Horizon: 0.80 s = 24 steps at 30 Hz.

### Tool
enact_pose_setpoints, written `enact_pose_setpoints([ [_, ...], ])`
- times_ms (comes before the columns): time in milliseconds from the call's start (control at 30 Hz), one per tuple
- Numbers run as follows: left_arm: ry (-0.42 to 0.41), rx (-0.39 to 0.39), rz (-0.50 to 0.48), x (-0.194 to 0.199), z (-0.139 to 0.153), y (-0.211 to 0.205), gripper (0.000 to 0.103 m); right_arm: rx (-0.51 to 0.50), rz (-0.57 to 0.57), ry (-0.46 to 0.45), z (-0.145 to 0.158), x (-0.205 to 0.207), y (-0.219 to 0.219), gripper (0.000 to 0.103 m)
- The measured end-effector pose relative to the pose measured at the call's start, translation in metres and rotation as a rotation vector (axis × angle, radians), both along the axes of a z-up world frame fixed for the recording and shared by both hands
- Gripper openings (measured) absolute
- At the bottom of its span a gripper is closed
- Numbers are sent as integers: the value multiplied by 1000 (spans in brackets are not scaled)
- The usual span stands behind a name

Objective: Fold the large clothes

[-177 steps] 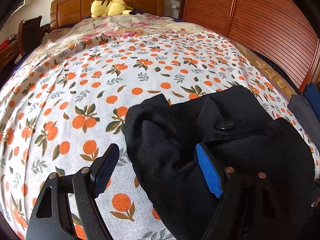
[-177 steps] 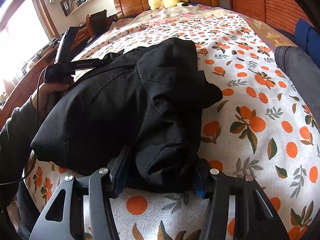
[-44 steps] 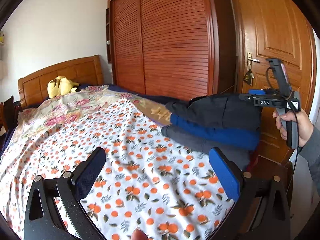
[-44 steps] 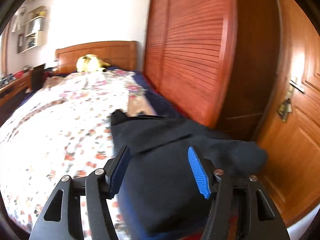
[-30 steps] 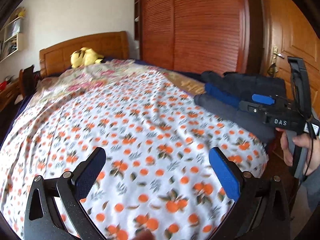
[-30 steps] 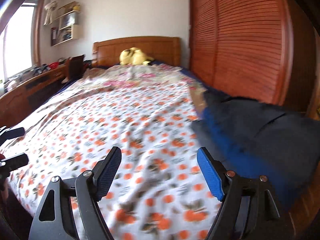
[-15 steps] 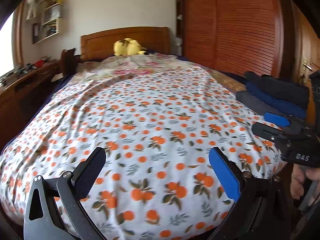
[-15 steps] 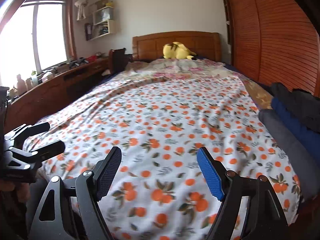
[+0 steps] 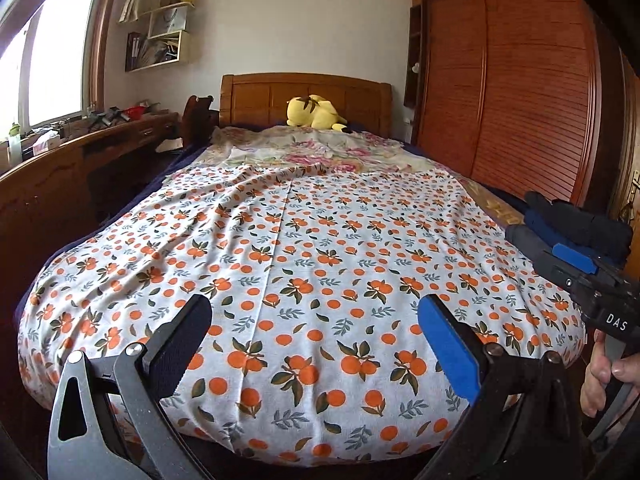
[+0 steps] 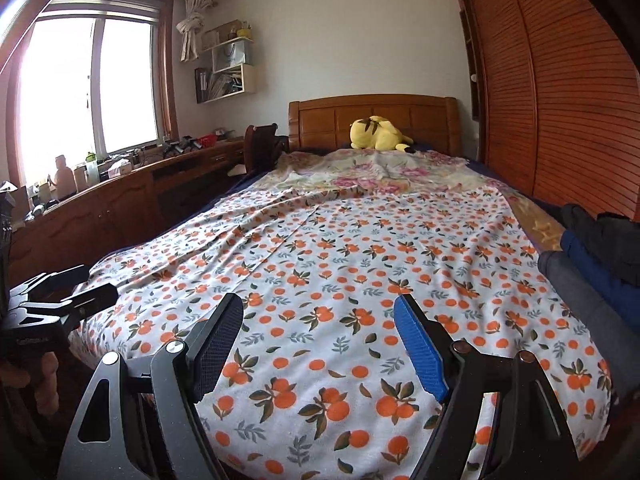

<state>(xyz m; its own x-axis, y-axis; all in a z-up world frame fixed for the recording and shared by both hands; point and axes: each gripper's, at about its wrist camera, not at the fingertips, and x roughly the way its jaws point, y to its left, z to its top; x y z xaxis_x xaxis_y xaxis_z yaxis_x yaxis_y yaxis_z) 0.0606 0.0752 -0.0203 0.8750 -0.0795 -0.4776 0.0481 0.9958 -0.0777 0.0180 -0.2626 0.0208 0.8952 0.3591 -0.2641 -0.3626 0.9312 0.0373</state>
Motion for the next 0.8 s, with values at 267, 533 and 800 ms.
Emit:
enact_pose_setpoints([
  [267, -26, -3, -6, -6, 7, 0, 103, 1, 13, -2, -23, 20, 6, 79],
  [533, -27, 5, -17, -8, 8, -3, 103, 12, 9, -2, -23, 21, 7, 79],
  [800, -25, 12, -24, -7, 8, -7, 103, 22, 9, -4, -24, 22, 10, 79],
])
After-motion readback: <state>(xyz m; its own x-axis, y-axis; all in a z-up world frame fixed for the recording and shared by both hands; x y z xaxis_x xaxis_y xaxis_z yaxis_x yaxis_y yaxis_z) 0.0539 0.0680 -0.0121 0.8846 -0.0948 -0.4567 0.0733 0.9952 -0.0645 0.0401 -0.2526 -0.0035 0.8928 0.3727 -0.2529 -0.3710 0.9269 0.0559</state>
